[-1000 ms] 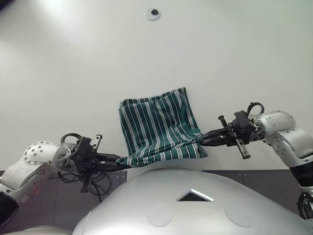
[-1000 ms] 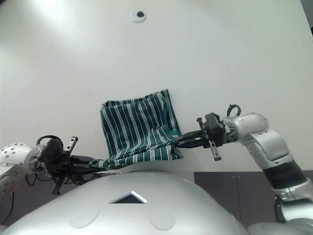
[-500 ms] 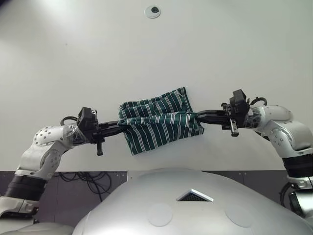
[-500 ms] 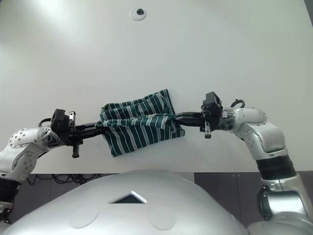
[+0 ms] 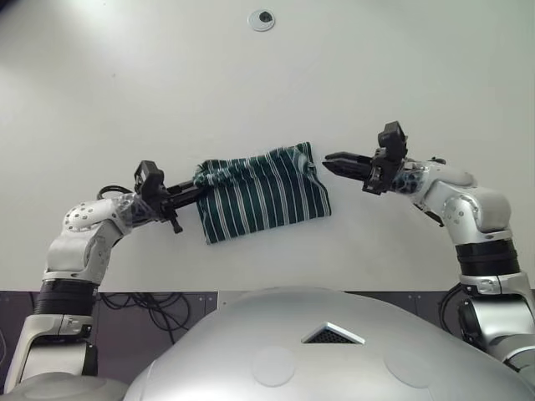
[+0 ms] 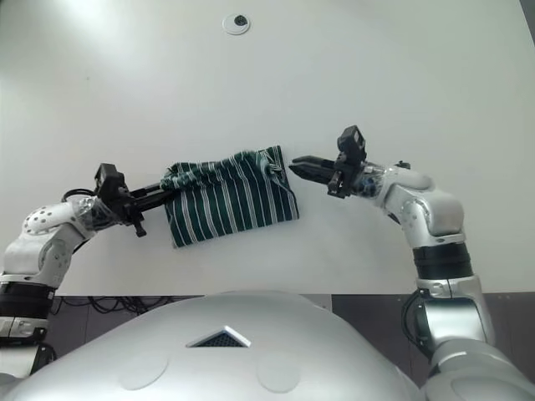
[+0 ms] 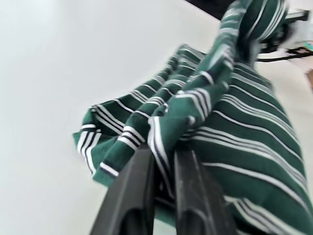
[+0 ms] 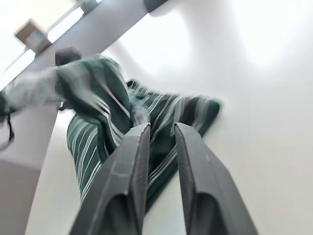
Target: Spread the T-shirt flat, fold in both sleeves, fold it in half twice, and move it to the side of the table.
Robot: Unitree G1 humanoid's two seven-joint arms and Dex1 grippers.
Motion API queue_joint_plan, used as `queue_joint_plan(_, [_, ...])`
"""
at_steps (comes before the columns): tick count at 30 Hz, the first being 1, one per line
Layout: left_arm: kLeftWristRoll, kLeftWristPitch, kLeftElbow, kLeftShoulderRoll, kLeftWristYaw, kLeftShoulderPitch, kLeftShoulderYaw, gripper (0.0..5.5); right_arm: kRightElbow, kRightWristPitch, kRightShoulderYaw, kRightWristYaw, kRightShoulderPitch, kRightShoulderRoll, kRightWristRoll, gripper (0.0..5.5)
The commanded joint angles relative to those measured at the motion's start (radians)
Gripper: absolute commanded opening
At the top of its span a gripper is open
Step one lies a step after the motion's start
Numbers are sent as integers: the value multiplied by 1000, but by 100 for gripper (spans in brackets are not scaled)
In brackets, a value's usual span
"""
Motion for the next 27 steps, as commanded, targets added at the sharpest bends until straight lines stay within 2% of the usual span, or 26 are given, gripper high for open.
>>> queue_joint_plan(1, [-38, 141, -68, -24, 84, -17, 52, 99, 22, 34, -82, -81, -44, 68, 39, 146])
queue_joint_plan(2, [-41, 185, -70, -31, 119, -29, 62, 121, 13, 20, -92, -85, -41, 80, 33, 159])
queue_joint_plan(6, [-51, 327, -66, -58, 224, -68, 96, 176, -147, -65, -103, 0, 33, 97, 69, 159])
queue_joint_plan(8, [-73, 387, -63, -77, 275, -90, 136, 205, -288, -151, -22, 62, 104, 87, 6, 159])
queue_joint_plan(10, [-92, 417, -54, -98, 324, -113, 186, 219, -330, -307, 124, 73, 134, 85, -186, 159])
queue_joint_plan(14, [-104, 418, -32, -142, 386, -142, 269, 219, -182, -706, 371, -39, 72, 96, -676, 159])
queue_joint_plan(16, [-138, 410, -34, -178, 400, -145, 320, 219, -57, -780, 466, -126, 11, 170, -823, 159])
queue_joint_plan(19, [-173, 394, -57, -240, 418, -134, 366, 219, 174, -823, 510, -256, -91, 268, -946, 159])
queue_joint_plan(21, [-189, 350, -82, -308, 435, -139, 383, 219, 312, -820, 503, -319, -146, 283, -1000, 159])
queue_joint_plan(23, [-71, 171, -111, -366, 469, -144, 361, 219, 399, -803, 507, -325, -161, 240, -1042, 159])
queue_joint_plan(25, [46, -3, -117, -416, 506, -169, 333, 219, 456, -789, 488, -324, -157, 166, -1061, 159])
queue_joint_plan(27, [141, -182, -124, -474, 539, -210, 309, 219, 517, -777, 411, -344, -157, 74, -1044, 159])
